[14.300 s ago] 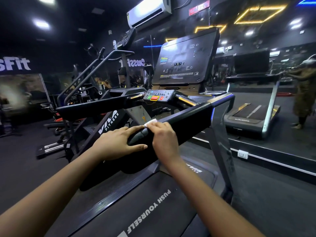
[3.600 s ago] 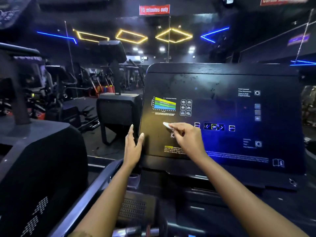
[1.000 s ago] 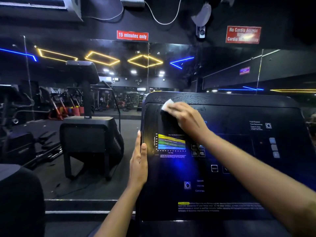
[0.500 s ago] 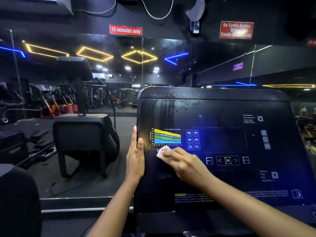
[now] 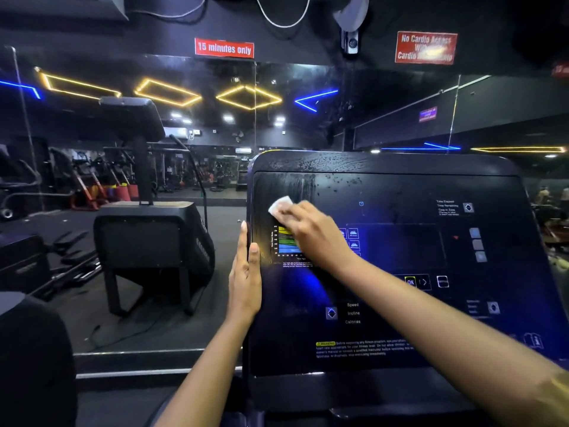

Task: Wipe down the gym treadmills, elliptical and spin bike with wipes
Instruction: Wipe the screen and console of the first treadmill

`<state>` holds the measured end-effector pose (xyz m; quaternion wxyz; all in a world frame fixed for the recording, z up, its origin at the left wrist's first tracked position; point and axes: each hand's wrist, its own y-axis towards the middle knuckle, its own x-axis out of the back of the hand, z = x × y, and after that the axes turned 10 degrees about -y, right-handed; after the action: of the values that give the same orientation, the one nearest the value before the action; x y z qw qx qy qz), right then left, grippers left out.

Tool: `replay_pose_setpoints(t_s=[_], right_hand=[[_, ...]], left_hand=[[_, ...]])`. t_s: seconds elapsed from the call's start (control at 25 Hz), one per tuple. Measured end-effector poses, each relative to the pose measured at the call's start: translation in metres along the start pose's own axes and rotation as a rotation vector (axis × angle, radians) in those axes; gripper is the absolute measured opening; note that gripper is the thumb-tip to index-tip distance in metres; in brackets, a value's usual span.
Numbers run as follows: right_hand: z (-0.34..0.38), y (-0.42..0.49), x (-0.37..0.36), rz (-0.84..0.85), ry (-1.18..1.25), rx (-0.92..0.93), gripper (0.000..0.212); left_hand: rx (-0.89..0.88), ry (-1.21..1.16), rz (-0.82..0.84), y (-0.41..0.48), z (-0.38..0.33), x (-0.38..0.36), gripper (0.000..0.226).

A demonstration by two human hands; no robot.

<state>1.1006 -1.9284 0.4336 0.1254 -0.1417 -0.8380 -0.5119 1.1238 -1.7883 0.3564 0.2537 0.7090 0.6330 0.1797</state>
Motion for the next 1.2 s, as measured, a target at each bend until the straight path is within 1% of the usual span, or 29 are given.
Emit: replay_pose_setpoints(t_s=[0.12, 0.2, 0.24, 0.28, 0.4, 0.44, 0.52, 0.56, 0.6, 0.68, 0.76, 0.8, 0.84, 0.92, 0.96, 1.08, 1.12, 1.2], right_hand=[[0.023, -0.058, 0.010, 0.042, -0.008, 0.138, 0.044], [0.023, -0.078, 0.019, 0.049, -0.006, 0.264, 0.039], [0.013, -0.074, 0.024, 0.034, 0.015, 0.290, 0.035], [-0.002, -0.063, 0.027, 0.015, 0.038, 0.268, 0.031], [-0.060, -0.005, 0.029, -0.066, 0.012, 0.065, 0.032], [-0.074, 0.012, 0.027, -0.053, -0.027, 0.063, 0.033], [-0.089, 0.030, 0.021, 0.027, -0.117, 0.174, 0.040], [-0.094, 0.030, 0.020, 0.041, -0.160, 0.221, 0.043], [-0.100, 0.026, 0.020, 0.040, -0.175, 0.222, 0.045], [-0.109, 0.007, 0.023, 0.020, -0.154, 0.086, 0.046], [-0.104, -0.026, 0.025, -0.005, -0.163, -0.091, 0.043], [-0.095, -0.044, 0.025, -0.010, -0.159, -0.149, 0.040], [-0.082, -0.062, 0.026, -0.018, -0.156, -0.177, 0.037], [-0.046, -0.097, 0.030, -0.015, -0.124, -0.180, 0.036], [-0.029, -0.114, 0.033, 0.002, -0.098, -0.164, 0.036], [0.001, -0.157, 0.041, 0.073, -0.032, -0.059, 0.039], [0.000, -0.158, 0.046, 0.072, -0.002, -0.027, 0.039], [-0.017, -0.130, 0.051, 0.011, 0.054, -0.034, 0.037]], left_hand=[[-0.009, 0.018, 0.012, -0.001, 0.000, 0.001, 0.056], [-0.005, 0.021, 0.012, 0.000, 0.001, 0.002, 0.064], [-0.001, 0.019, 0.009, 0.000, 0.002, 0.002, 0.065], [0.001, 0.014, 0.011, 0.000, 0.001, 0.002, 0.062], [0.019, 0.009, 0.009, -0.001, 0.001, 0.001, 0.054], [0.022, 0.016, 0.007, -0.001, 0.000, 0.001, 0.053], [0.029, 0.016, 0.003, -0.002, 0.000, 0.001, 0.055], [0.031, 0.010, 0.003, -0.002, -0.002, 0.000, 0.055], [0.024, 0.002, 0.008, -0.002, -0.004, 0.000, 0.054], [0.015, -0.009, 0.010, -0.003, -0.005, 0.000, 0.055], [0.012, -0.011, 0.010, -0.004, -0.006, 0.000, 0.059], [0.010, -0.008, 0.012, -0.004, -0.006, 0.000, 0.061], [0.006, -0.005, 0.011, -0.004, -0.006, 0.000, 0.067], [0.003, 0.007, 0.012, -0.004, -0.003, 0.002, 0.086], [0.005, 0.009, 0.010, -0.004, -0.002, 0.001, 0.088], [0.015, 0.014, 0.008, -0.001, 0.000, 0.001, 0.081], [0.017, 0.017, 0.006, -0.001, 0.001, 0.001, 0.081], [0.022, 0.015, 0.002, -0.001, 0.002, 0.001, 0.081]])
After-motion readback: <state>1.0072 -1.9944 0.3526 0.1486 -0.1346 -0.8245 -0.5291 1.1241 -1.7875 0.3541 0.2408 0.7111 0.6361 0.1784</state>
